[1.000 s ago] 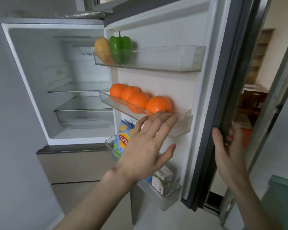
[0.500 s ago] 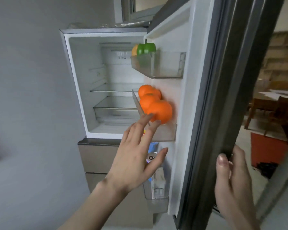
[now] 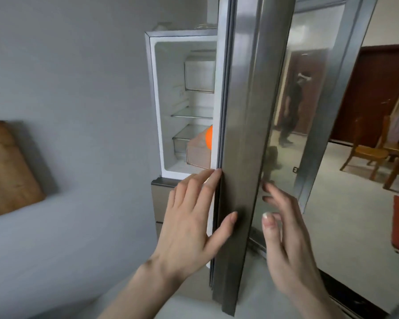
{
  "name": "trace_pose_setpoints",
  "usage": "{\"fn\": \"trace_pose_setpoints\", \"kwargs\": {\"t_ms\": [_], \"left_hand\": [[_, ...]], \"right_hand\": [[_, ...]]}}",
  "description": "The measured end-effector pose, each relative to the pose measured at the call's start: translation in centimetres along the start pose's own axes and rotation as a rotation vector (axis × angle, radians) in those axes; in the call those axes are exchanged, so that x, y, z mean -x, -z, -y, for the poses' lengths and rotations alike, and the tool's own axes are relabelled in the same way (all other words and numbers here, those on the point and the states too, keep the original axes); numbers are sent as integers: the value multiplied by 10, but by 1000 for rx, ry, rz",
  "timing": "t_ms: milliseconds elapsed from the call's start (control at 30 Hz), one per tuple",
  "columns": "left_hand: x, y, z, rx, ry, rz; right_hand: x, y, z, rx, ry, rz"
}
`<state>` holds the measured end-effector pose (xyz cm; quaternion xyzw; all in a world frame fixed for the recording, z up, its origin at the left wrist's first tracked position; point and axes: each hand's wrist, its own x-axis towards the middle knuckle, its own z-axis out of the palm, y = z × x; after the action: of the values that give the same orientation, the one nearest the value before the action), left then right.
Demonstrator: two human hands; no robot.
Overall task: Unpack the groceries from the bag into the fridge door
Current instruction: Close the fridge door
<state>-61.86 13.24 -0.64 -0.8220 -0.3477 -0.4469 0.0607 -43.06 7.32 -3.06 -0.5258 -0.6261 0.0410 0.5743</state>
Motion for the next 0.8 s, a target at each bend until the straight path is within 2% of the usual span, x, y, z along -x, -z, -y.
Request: {"fn": "trace_pose_setpoints", "kwargs": {"t_ms": [200,367,600,800], "left_hand": [[8,12,46,-138,124,6],[8,7,78,-228,226,-8],[-7,-14,105,-159,399,-150],[-29,-36,128,-53,546,-247]], "right_hand": [[-36,-40,-12,-5,5,140],[-75,-73,-33,67,83,224],[-127,-113,-75,253,250,273],[-165,-134,-102,355,301,342]]}}
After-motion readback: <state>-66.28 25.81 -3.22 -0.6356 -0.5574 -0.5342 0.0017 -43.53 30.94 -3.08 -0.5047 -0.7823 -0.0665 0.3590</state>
